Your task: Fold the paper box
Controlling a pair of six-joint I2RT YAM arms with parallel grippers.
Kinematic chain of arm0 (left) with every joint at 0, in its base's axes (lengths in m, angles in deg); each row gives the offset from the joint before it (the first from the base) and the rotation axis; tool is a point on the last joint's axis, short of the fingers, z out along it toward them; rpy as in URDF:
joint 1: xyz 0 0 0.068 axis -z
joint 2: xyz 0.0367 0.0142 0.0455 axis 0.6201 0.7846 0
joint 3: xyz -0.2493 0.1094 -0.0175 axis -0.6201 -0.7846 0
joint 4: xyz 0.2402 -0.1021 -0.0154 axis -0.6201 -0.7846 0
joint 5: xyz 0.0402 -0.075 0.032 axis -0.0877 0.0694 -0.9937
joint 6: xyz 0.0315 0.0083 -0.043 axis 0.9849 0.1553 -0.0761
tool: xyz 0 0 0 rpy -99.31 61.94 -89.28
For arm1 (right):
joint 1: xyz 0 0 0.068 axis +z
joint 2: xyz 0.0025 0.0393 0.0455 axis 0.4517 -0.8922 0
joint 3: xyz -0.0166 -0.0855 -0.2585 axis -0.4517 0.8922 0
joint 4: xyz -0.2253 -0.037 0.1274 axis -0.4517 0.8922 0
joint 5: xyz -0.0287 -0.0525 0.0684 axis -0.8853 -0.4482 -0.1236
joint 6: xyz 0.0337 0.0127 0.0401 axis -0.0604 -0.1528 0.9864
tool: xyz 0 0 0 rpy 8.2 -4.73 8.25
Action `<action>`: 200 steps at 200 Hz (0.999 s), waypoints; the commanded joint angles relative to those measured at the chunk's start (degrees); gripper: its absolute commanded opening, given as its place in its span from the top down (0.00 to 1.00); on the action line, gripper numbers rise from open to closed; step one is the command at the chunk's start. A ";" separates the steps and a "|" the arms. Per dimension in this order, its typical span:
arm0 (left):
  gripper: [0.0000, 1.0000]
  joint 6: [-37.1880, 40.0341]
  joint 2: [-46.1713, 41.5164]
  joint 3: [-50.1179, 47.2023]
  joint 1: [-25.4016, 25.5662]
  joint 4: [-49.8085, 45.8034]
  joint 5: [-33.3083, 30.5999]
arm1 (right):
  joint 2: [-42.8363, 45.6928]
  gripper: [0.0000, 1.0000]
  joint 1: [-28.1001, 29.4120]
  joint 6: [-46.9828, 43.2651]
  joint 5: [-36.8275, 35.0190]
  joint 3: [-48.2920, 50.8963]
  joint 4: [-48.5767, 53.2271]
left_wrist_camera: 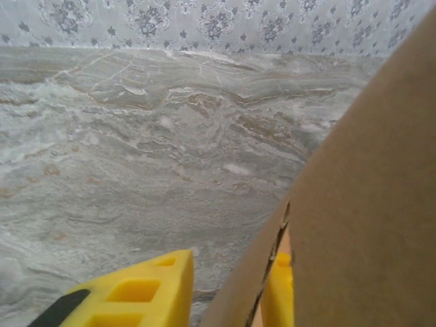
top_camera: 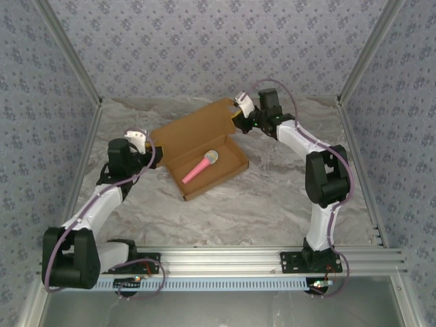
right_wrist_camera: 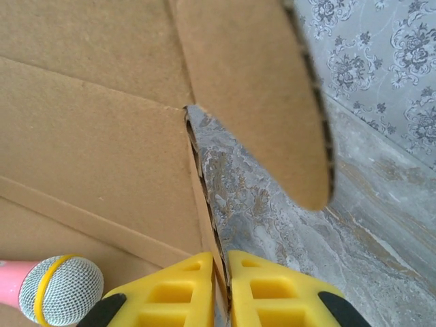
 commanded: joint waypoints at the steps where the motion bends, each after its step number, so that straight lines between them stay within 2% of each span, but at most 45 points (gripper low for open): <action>1: 0.58 0.42 -2.62 0.27 0.35 -1.10 -2.59 | 1.12 0.88 0.33 1.05 -1.99 1.16 1.39; 21: 0.58 0.39 -3.50 -0.14 0.35 -1.78 -3.67 | 1.37 0.88 0.27 1.12 -2.24 1.31 1.38; 52: 0.70 0.33 -4.09 -0.24 0.35 -2.87 -3.59 | 2.32 0.89 0.28 1.56 -3.10 1.91 1.38; 102: 0.83 -0.91 -3.35 0.47 0.35 -2.59 -3.89 | 4.35 0.91 1.19 4.38 -6.34 2.99 1.87; 131: 0.89 -3.70 -1.10 2.70 1.49 -2.00 -6.34 | 5.82 0.91 3.32 10.20 -12.98 3.48 2.74; 177: 0.91 -5.77 2.50 6.09 7.42 -1.52 -12.87 | 8.34 0.94 7.97 21.71 -23.47 4.98 4.36; 200: 0.91 -8.68 3.27 6.24 10.77 0.19 -18.13 | 9.47 0.95 9.93 28.23 -27.39 6.87 3.26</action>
